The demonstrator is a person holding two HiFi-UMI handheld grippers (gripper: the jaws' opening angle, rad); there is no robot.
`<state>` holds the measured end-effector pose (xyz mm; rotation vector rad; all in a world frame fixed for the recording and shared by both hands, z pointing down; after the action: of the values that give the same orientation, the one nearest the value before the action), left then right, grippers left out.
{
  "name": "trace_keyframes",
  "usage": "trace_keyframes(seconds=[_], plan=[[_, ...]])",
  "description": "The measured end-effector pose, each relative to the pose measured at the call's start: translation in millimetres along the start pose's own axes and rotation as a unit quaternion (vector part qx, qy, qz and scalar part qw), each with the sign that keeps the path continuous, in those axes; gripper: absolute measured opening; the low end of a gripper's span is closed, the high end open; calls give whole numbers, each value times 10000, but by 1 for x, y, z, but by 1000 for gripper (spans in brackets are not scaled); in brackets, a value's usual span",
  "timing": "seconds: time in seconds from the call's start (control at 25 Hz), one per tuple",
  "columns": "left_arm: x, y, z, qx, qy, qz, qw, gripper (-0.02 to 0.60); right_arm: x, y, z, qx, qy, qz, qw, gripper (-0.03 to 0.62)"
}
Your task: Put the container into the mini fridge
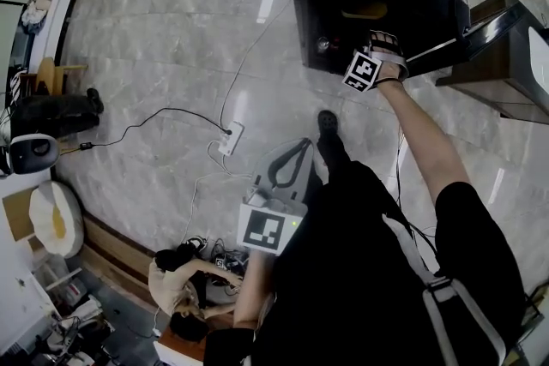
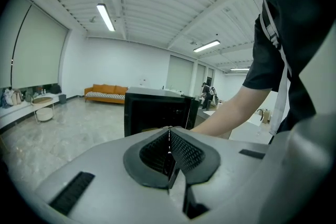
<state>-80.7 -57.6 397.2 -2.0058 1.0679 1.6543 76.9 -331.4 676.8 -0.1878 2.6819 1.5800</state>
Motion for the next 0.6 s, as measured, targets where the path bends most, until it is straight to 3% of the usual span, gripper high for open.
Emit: trace_keyframes(seconds=[0.28,0.6], plan=[[-2,-14,51,-236,-23,-280,9993,34,-5,-5,75,8,-5,-352,9994,23],[-15,-27,95,-622,-152,-317,9974,34,-5,-23,194,-97,-165,-928,9955,20]])
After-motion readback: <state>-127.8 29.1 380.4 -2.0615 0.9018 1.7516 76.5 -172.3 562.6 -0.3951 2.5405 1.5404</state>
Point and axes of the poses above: the fingertips, and each gripper's own axes: z backward along the fingers, y to its left, x out of its top, the point moved 2 cm from there along z, backward along the fingers, and after that the axes turned 9 degrees about -x, right-handed, at the moved point
